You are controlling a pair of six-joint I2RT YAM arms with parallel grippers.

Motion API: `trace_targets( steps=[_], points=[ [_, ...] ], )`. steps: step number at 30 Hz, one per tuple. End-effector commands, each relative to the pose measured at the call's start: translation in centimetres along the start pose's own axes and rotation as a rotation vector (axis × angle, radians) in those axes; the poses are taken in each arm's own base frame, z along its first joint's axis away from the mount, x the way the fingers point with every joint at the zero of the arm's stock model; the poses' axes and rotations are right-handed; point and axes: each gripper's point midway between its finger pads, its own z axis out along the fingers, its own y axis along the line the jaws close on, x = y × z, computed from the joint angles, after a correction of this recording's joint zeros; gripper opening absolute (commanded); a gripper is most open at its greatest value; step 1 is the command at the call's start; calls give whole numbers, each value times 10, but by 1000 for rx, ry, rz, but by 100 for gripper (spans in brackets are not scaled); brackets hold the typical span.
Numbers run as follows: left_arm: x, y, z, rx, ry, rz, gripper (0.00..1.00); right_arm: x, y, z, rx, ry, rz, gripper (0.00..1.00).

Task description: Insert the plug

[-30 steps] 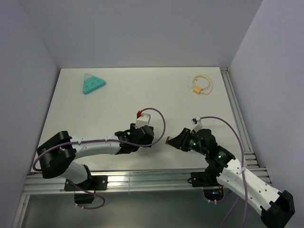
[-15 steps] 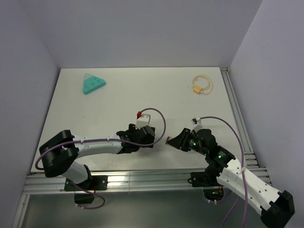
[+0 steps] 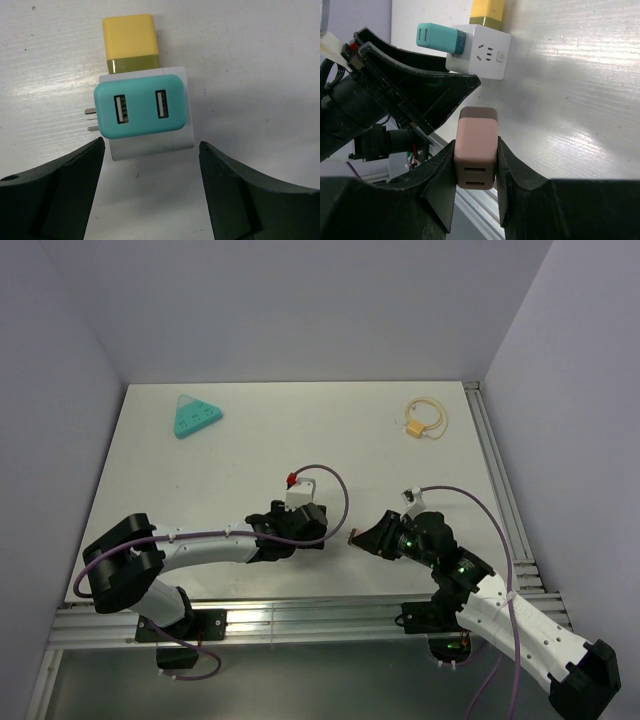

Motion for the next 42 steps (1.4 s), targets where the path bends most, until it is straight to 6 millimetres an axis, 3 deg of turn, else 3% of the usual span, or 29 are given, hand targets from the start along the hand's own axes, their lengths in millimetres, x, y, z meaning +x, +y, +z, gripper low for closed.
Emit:
trace_targets(
  steps=[1,31,34,37,38,42],
  points=[
    [-17,-13,-4,15,-39,-49,82,-7,6,1,-31,-32,-10,0],
    [-17,-7,4,-52,-48,-73,79,-6,4,1,-30,-28,-9,0],
    [-16,-6,5,-51,-48,-76,72,-5,4,1,-30,-26,-9,0],
    [-13,-4,7,-41,-38,-81,54,-4,4,1,-26,-21,-9,0],
    [-13,-6,7,-26,-37,-87,41,-4,3,1,-25,-21,-9,0],
    [-12,-4,6,-3,-39,-91,10,-5,4,0,-23,-25,-16,0]
  ],
)
